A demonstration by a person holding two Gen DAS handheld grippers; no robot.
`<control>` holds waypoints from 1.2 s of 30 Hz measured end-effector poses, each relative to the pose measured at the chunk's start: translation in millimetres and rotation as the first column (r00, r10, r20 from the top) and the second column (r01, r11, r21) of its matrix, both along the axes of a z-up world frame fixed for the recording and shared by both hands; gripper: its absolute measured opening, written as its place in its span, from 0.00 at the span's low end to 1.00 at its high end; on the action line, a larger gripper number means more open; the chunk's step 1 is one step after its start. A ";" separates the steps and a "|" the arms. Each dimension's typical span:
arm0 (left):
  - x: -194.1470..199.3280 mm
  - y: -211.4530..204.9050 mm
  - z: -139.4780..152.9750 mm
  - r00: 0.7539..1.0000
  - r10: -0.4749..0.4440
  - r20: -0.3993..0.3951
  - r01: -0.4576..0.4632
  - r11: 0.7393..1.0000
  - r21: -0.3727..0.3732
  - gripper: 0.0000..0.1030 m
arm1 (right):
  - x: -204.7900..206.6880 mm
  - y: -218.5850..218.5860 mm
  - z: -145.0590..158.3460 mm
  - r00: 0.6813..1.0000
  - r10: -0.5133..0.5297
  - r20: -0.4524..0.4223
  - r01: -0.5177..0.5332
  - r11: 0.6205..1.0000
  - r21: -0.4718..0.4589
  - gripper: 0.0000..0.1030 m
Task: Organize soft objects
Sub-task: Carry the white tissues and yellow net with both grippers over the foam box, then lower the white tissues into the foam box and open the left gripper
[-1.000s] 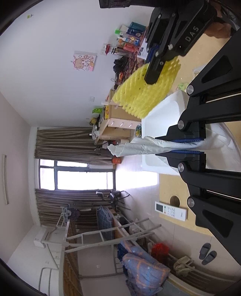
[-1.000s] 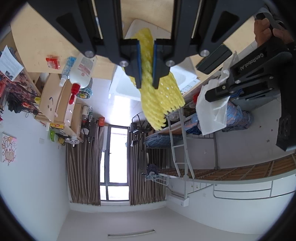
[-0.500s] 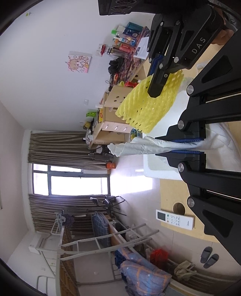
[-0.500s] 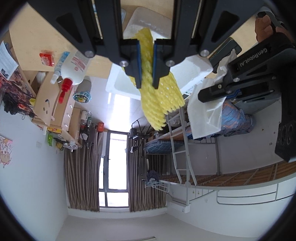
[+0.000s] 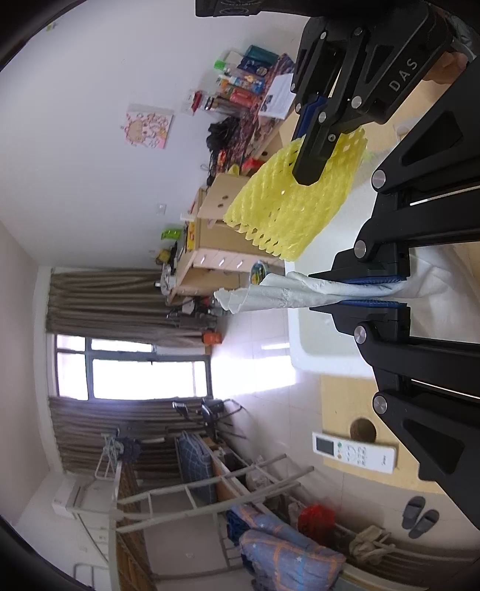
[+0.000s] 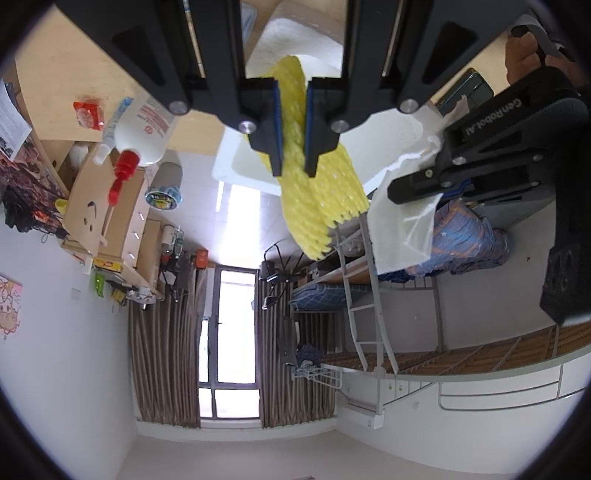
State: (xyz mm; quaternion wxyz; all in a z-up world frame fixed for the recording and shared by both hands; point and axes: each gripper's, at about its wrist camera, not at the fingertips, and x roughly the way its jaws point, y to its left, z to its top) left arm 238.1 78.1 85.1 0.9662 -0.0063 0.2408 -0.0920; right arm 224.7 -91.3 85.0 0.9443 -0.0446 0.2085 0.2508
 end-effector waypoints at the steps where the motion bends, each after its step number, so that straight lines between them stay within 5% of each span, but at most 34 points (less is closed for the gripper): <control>1: 1.9 -3.0 0.1 1.000 -0.010 -0.002 0.010 1.000 -0.001 0.07 | 0.4 -2.7 0.0 1.000 -0.006 0.001 0.006 1.000 0.000 0.12; 13: 17.0 -22.4 -8.6 0.996 -0.070 -0.050 0.070 0.998 0.000 0.09 | -3.0 -30.1 1.1 0.998 -0.067 -0.003 0.067 0.998 0.010 0.12; 15: 18.0 -21.6 -7.7 0.997 -0.064 -0.051 0.064 0.998 0.001 0.20 | -2.6 -32.3 0.7 0.998 -0.068 -0.001 0.068 0.998 0.011 0.12; 17: 17.4 -21.3 -7.0 0.996 -0.068 -0.052 0.068 0.998 0.000 0.57 | -2.0 -33.5 1.6 0.998 -0.067 0.000 0.067 0.998 0.012 0.12; 23: 10.6 -20.4 -7.1 0.997 -0.063 -0.039 0.063 0.998 0.000 0.92 | -4.6 -35.3 0.9 0.998 -0.064 0.006 0.064 0.998 0.019 0.12; 36: -7.5 -19.0 -4.6 1.000 -0.030 -0.005 0.030 0.999 0.045 0.97 | -8.5 -37.5 1.5 0.998 -0.060 0.007 0.060 0.998 0.017 0.12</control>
